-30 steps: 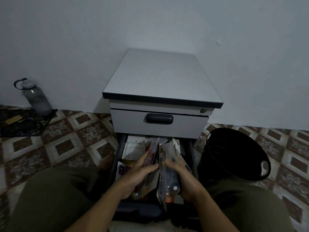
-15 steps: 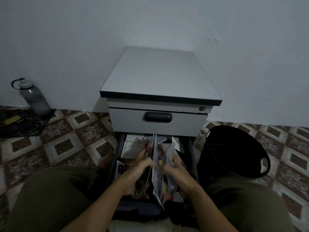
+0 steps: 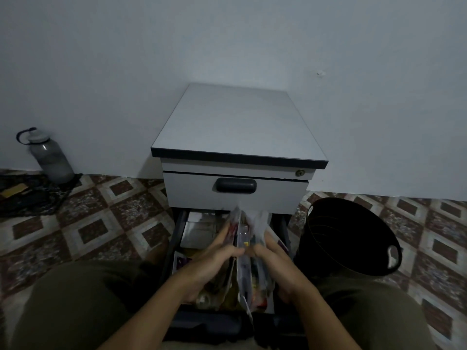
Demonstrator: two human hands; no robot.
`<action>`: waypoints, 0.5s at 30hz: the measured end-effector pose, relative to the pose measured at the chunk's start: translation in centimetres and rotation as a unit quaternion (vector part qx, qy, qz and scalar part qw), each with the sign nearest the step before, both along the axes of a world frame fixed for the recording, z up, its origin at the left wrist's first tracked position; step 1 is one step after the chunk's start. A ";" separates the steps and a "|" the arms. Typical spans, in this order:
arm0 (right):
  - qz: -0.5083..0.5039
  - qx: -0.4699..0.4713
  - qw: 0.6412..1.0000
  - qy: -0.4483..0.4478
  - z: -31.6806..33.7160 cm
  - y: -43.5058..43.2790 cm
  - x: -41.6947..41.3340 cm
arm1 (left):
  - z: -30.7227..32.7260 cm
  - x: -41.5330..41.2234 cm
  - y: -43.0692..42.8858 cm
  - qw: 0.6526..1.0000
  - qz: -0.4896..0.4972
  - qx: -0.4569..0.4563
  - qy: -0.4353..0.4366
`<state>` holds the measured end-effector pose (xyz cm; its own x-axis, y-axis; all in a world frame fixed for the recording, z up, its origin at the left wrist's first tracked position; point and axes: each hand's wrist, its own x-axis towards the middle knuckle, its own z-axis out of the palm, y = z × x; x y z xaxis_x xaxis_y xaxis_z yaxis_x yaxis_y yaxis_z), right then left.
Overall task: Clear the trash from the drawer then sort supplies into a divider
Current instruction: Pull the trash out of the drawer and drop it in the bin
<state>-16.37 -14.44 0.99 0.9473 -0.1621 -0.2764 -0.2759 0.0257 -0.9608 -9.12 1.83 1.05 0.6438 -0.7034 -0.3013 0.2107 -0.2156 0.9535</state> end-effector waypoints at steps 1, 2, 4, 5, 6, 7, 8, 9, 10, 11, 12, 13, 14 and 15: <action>0.000 -0.002 1.000 -0.004 0.5 -0.1 -0.1 | 0.4 -0.1 -0.1 1.000 -0.004 0.002 -0.004; 0.003 -0.007 1.000 -0.010 1.1 -0.2 -0.3 | 0.7 0.0 -0.3 1.000 -0.005 0.004 -0.011; 0.001 -0.018 1.000 -0.020 1.8 -0.3 -0.8 | -0.8 1.3 -1.1 1.000 -0.002 0.010 -0.017; -0.004 -0.021 0.999 -0.025 2.2 -0.4 -1.0 | -1.5 1.9 -1.3 1.000 -0.004 0.019 -0.022; -0.009 -0.022 0.999 -0.029 2.6 -0.4 -1.2 | -0.9 1.7 -1.5 0.999 -0.007 0.030 -0.030; -0.014 -0.021 0.999 -0.036 3.0 -0.4 -1.5 | 0.7 0.8 -1.3 0.999 -0.015 0.035 -0.032; -0.018 -0.020 0.999 -0.041 3.4 -0.5 -1.7 | 2.6 -0.3 -1.2 0.999 -0.023 0.027 -0.031; -0.022 -0.018 0.999 -0.043 3.8 -0.5 -2.0 | 3.9 -1.1 -1.0 0.999 -0.035 0.010 -0.031; -0.025 -0.017 0.998 -0.047 4.3 -0.7 -2.2 | 4.3 -1.3 -1.0 0.999 -0.040 -0.002 -0.032; -0.027 -0.016 0.998 -0.053 4.9 -0.9 -2.4 | 4.8 -1.5 -0.9 0.999 -0.038 -0.003 -0.037; -0.028 -0.016 0.998 -0.060 5.5 -1.2 -2.6 | 5.6 -1.7 -1.1 0.998 -0.038 -0.010 -0.043; -0.031 -0.017 0.997 -0.067 6.2 -1.6 -2.9 | 6.5 -1.8 -1.5 0.998 -0.040 -0.024 -0.052; -0.035 -0.024 0.996 -0.075 6.9 -2.1 -3.1 | 7.3 -1.9 -1.9 0.997 -0.045 -0.036 -0.057; -0.037 -0.035 0.995 -0.084 7.8 -2.6 -3.5 | 8.2 -2.2 -2.4 0.996 -0.051 -0.044 -0.061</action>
